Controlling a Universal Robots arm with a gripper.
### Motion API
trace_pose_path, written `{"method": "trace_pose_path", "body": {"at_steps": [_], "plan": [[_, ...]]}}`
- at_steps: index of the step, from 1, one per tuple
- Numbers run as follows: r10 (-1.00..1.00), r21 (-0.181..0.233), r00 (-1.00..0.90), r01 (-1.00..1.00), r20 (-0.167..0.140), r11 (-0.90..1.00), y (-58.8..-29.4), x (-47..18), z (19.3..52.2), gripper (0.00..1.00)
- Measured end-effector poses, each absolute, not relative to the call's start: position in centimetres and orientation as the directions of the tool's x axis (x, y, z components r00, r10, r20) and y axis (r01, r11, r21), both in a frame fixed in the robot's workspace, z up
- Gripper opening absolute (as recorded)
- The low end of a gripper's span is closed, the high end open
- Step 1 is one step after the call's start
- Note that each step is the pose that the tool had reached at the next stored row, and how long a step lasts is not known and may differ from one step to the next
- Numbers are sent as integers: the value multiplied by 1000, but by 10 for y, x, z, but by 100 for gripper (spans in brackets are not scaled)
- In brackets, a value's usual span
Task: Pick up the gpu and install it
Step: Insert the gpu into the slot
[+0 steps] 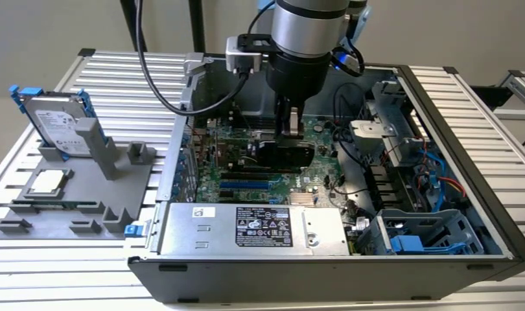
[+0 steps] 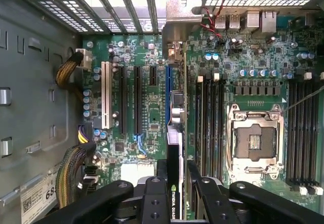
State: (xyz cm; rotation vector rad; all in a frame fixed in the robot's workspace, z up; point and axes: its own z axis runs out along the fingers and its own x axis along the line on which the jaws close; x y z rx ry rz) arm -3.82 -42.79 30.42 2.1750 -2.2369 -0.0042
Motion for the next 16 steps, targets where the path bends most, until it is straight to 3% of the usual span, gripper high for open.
{"method": "trace_pose_path", "body": {"at_steps": [16], "plan": [[-1000,17,-28,-999,14,28,-429,-38,301,0]]}}
